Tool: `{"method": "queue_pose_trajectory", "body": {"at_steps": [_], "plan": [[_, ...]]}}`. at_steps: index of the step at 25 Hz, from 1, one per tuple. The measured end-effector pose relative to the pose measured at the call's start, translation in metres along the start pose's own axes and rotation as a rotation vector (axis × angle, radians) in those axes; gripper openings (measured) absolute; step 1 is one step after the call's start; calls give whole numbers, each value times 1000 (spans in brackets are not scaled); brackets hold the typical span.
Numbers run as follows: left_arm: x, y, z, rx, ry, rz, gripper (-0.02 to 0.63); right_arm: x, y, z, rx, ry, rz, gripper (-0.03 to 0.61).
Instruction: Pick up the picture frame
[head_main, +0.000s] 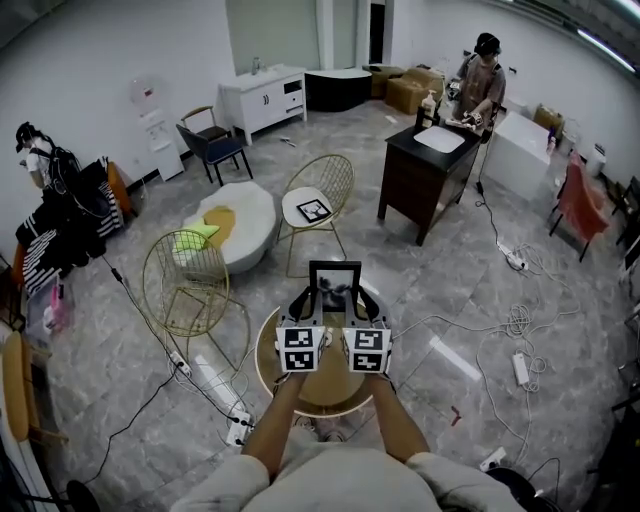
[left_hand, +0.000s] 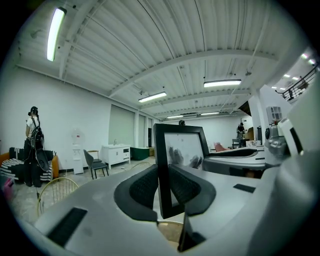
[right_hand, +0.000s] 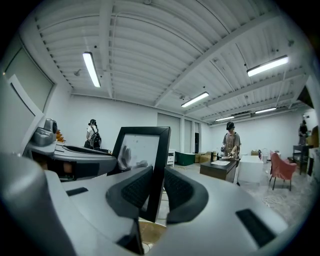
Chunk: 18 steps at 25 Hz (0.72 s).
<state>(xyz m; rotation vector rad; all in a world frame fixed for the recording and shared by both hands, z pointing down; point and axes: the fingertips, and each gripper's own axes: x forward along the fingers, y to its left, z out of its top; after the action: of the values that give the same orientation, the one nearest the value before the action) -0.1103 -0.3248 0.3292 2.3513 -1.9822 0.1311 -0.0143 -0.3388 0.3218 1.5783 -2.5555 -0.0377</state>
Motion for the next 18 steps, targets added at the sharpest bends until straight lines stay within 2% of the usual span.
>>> {"method": "queue_pose_trajectory", "body": {"at_steps": [4, 11, 18], "plan": [[-6, 1, 17, 6, -25, 9, 66, -4, 2, 17, -8, -26, 10, 74], [-17, 4, 25, 13, -45, 29, 66, -12, 9, 27, -9, -46, 31, 74], [-24, 4, 20, 3, -39, 30, 66, -17, 14, 25, -19, -43, 33, 74]]}}
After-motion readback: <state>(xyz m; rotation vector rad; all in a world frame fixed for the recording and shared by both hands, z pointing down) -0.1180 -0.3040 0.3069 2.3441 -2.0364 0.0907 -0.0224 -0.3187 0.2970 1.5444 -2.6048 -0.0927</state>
